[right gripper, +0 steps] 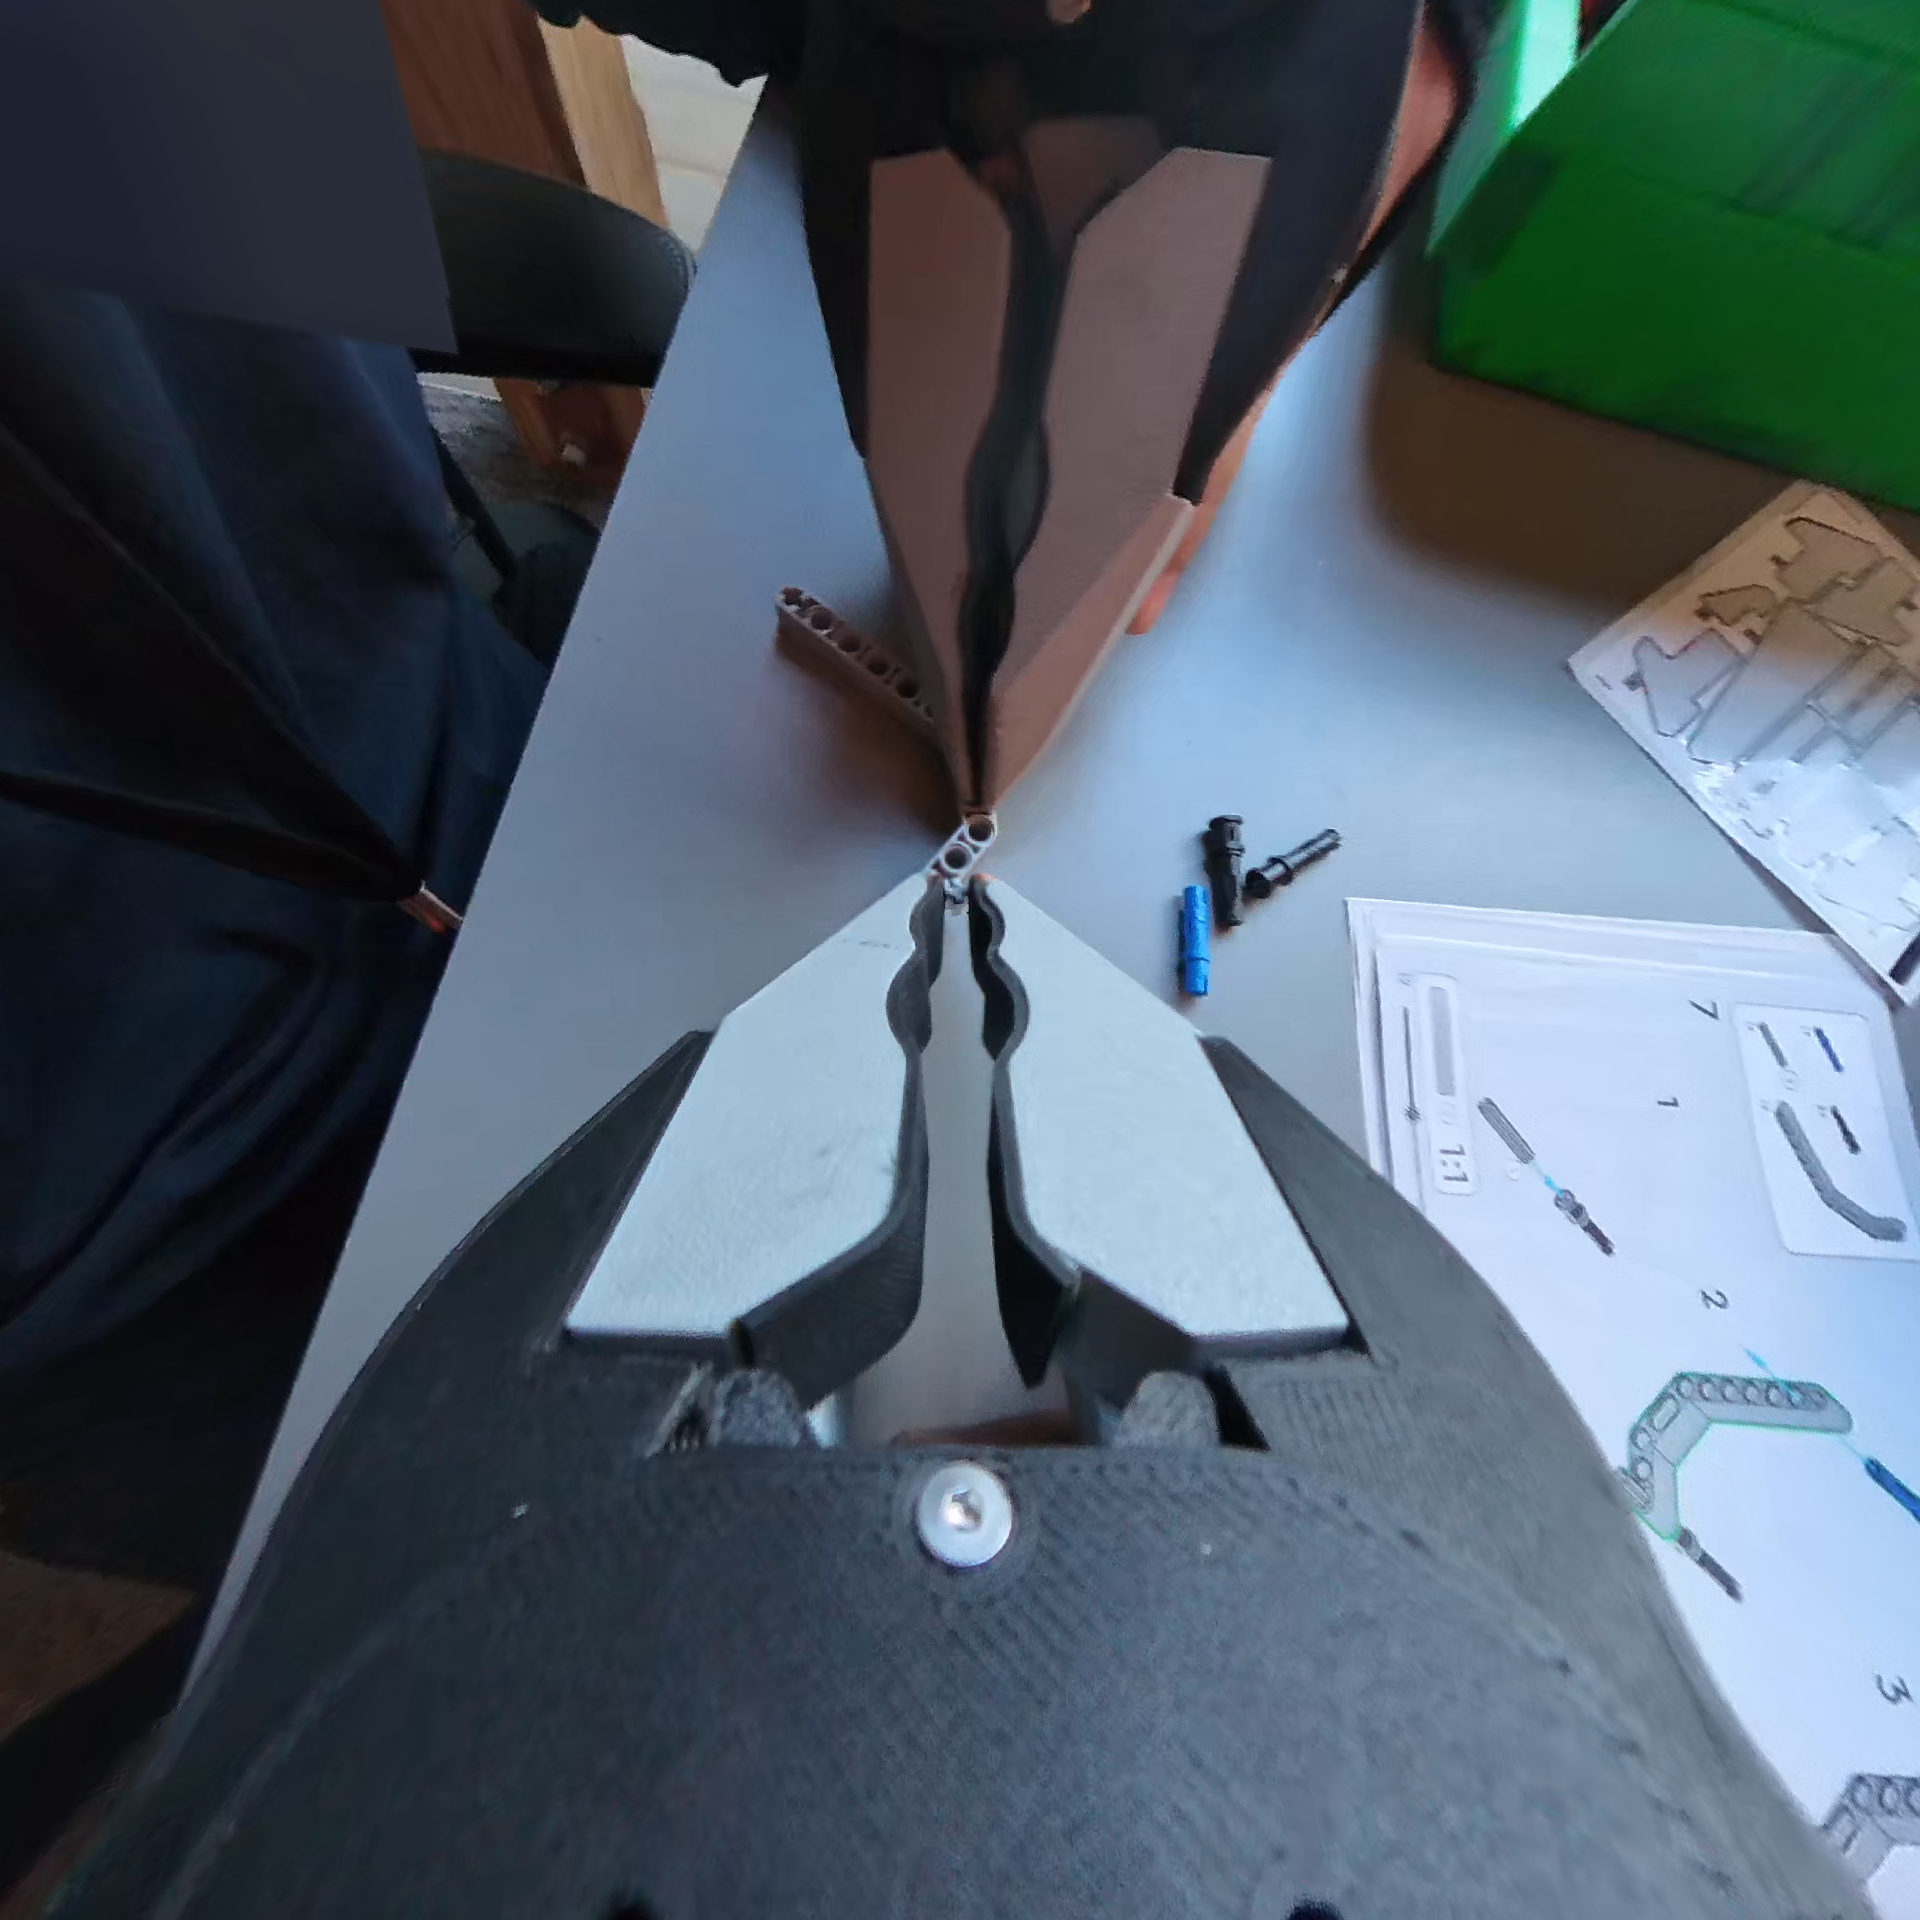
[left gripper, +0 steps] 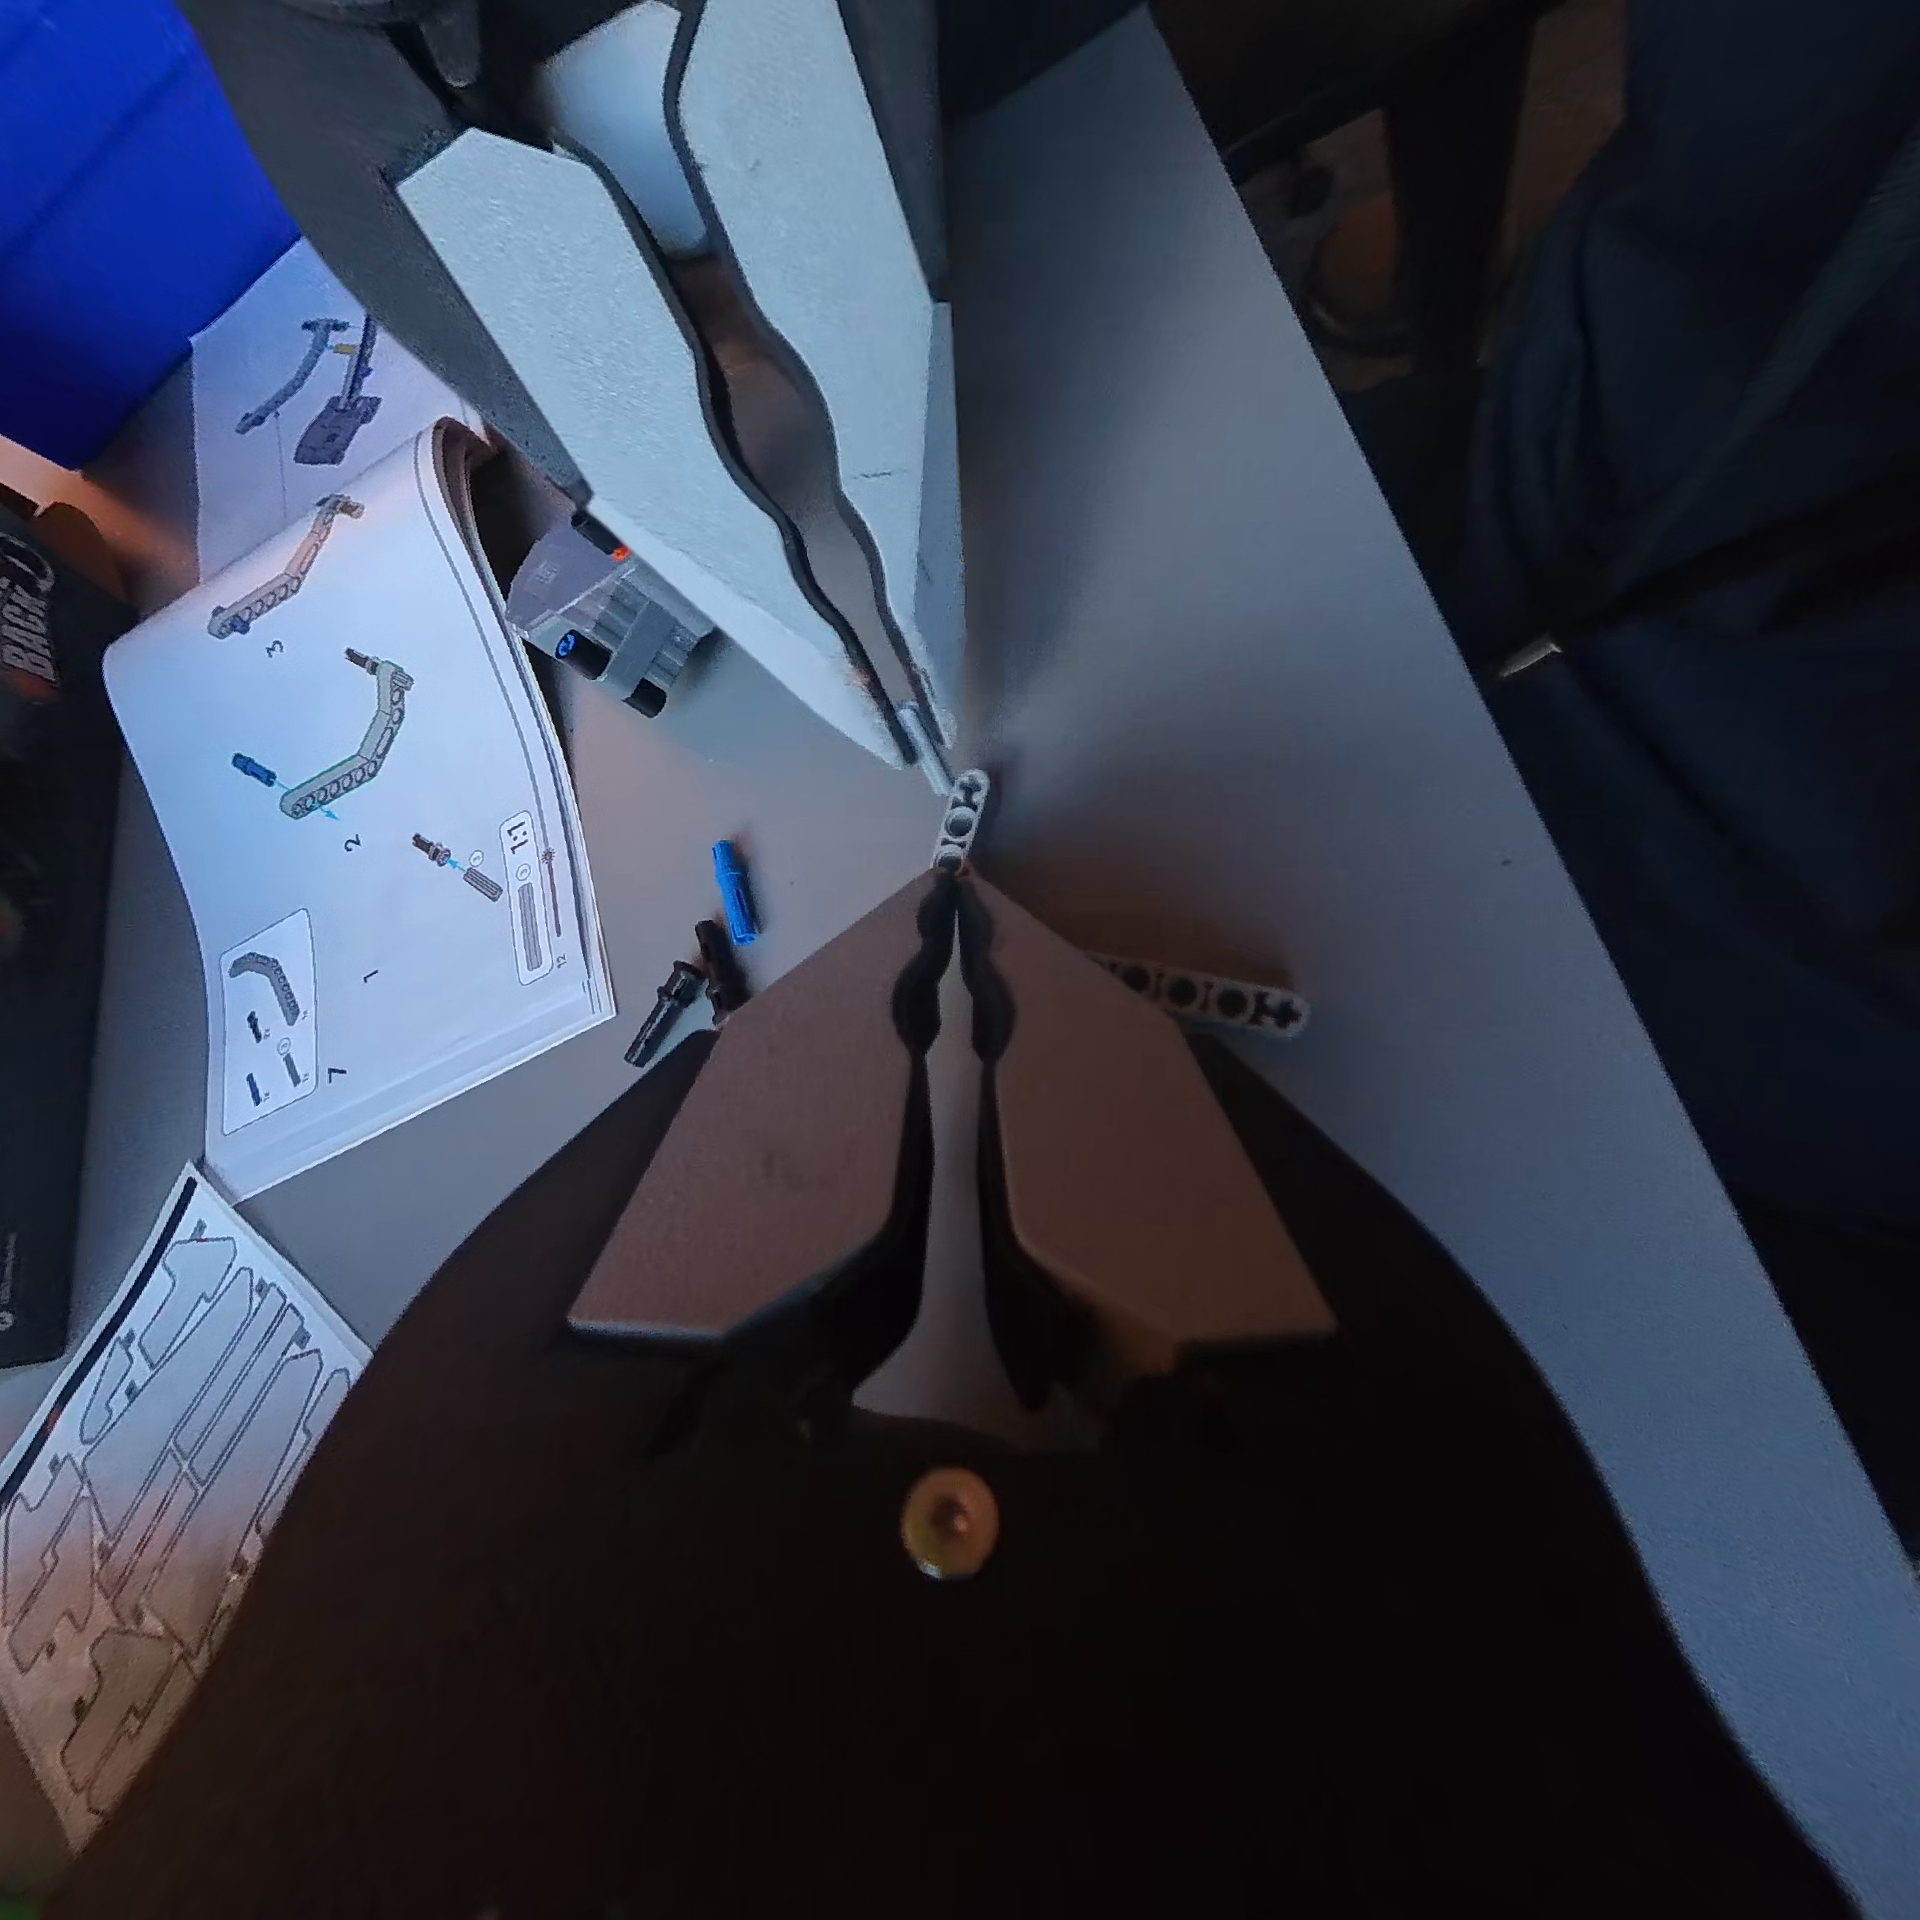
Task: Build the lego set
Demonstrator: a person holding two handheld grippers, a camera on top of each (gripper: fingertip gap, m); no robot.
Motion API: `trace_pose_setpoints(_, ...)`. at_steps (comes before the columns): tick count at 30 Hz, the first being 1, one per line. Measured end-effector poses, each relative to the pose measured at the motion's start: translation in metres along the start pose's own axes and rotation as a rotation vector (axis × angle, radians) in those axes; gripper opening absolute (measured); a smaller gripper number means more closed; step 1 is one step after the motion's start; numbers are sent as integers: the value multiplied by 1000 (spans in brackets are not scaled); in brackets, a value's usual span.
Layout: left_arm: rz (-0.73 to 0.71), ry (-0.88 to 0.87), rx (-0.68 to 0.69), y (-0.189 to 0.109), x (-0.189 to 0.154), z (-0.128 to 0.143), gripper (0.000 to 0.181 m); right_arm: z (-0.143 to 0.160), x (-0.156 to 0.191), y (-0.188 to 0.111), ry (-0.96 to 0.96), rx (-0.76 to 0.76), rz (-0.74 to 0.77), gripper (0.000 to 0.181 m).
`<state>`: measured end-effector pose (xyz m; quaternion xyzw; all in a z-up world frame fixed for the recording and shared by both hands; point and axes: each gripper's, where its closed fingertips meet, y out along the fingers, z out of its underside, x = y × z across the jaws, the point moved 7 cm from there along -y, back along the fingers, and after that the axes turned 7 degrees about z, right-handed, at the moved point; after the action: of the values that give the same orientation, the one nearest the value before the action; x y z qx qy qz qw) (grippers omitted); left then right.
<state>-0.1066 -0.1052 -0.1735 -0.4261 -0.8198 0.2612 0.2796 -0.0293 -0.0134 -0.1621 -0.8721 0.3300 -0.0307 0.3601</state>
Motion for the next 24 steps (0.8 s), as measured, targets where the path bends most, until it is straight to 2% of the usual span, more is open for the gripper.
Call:
trace_pose_setpoints(9, -2, 18, 0, 1, -1, 0, 0, -5, 11, 4, -10, -25, -75, 2)
trace_pose_setpoints(15, -9, 25, 1, 1, -1, 0, 0, -4, 9, 2, -5, -24, -63, 2)
trace_pose_setpoints(20, 18, 42, -8, 2, -3, -2, 0, -9, 2, -8, 48, -123, -85, 2)
trace_pose_setpoints(24, 101, 84, -33, 4, 3, -2, 0, -10, 1, -11, 38, -177, -127, 2)
